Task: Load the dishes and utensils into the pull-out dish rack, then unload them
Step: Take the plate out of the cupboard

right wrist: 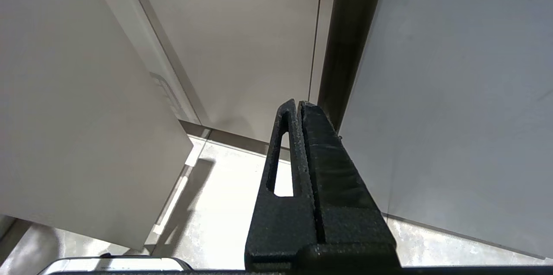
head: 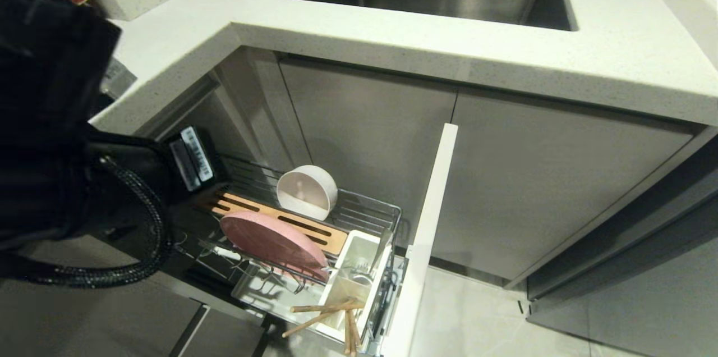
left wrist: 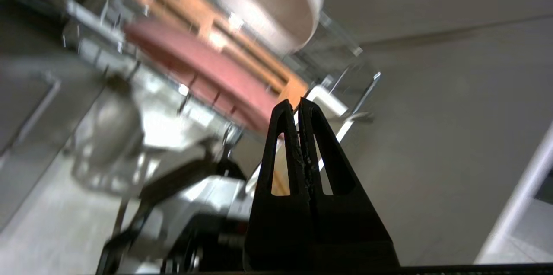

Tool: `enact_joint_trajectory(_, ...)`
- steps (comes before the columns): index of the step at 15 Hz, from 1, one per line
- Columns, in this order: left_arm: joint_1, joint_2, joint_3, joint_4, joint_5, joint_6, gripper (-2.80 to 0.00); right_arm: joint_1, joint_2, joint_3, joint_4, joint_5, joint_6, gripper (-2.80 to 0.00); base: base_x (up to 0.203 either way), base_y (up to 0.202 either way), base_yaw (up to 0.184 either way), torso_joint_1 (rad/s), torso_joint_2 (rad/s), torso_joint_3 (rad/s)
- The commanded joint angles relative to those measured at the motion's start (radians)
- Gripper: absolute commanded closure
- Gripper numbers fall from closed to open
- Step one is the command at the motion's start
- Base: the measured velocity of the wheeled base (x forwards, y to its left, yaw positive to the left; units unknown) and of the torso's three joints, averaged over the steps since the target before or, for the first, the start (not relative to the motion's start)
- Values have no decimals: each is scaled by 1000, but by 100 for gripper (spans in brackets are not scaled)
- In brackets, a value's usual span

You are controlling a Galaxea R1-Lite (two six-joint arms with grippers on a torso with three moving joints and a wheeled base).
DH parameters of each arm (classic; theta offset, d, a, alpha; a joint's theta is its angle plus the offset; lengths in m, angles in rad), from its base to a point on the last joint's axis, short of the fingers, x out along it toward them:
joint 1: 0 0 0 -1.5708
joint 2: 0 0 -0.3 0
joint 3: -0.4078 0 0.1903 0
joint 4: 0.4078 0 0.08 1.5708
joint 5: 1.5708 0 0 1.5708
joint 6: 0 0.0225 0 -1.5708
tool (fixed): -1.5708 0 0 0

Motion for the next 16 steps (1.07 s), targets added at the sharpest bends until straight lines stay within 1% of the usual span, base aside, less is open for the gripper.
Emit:
enact_joint_trajectory(1,-17,63,16,13,11,-39,0,0,1,28,-1,0,0,0,0,0,0,0,0,0)
enact_joint_trajectory(2,-17,82,35,13,12,-44,0,0,1,26,-1,0,0,0,0,0,0,0,0,0)
enact_joint_trajectory(4,-18,111,68,13,15,-104,0,0,1,27,-1,0,0,0,0,0,0,0,0,0)
enact_joint_trajectory(5,-15,129,72,11,14,-115,0,0,1,26,-1,0,0,0,0,0,0,0,0,0)
enact_joint_trajectory(6,-15,144,76,11,15,-118,-280,0,1,28,0,0,0,0,0,0,0,0,0,0)
enact_joint_trajectory(9,-15,158,81,-11,15,-120,-280,0,1,26,-1,0,0,0,0,0,0,0,0,0)
enact_joint_trajectory(11,-1,180,82,-25,16,-121,-280,0,1,27,-1,0,0,0,0,0,0,0,0,0)
enact_joint_trajectory(14,23,232,92,-66,49,-139,-280,0,1,27,-1,0,0,0,0,0,0,0,0,0)
enact_joint_trajectory(16,40,264,101,-97,86,-151,-280,0,1,26,-1,0,0,0,0,0,0,0,0,0)
